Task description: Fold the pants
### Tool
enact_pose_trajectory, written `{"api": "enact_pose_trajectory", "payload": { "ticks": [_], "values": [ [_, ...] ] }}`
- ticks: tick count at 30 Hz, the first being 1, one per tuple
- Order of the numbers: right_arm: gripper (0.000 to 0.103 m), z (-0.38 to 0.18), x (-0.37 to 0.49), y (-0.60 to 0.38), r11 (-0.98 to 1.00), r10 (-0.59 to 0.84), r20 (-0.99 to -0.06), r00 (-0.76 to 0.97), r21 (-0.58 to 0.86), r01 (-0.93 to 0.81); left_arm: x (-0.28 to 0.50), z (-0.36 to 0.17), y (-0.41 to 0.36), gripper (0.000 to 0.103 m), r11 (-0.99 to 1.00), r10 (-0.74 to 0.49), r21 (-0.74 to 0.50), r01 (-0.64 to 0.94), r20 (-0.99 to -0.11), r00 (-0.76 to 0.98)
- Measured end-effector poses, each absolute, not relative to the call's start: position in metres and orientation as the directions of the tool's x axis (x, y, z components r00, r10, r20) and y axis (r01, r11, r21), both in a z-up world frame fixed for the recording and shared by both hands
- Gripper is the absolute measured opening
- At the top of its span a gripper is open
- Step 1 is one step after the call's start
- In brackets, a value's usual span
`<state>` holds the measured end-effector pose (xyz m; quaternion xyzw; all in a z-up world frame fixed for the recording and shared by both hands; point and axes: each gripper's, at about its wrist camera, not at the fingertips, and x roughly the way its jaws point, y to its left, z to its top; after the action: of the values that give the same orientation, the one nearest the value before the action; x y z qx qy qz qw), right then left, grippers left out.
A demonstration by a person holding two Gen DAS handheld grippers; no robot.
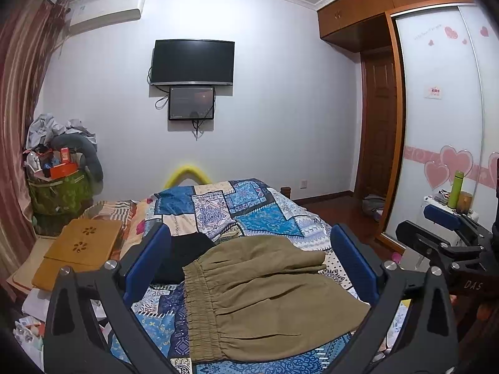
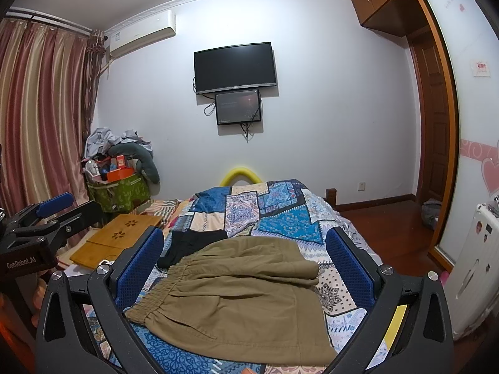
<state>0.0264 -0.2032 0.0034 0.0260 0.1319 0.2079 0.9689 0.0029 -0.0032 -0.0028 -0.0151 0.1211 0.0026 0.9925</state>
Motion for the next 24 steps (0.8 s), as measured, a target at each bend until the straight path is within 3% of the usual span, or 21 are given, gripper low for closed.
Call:
{"api": "enact_pose_trajectory", "payload": {
  "ticks": [24],
  "values": [
    [0.103, 0.0006, 0.0266, -0.2034, 0.913, 0.409, -0.247, 0.879, 0.103, -0.395, 0.0113, -0.0044, -0.0039, 0.103, 0.999, 0.007, -0.028, -0.015, -0.261, 0.965]
  ]
}}
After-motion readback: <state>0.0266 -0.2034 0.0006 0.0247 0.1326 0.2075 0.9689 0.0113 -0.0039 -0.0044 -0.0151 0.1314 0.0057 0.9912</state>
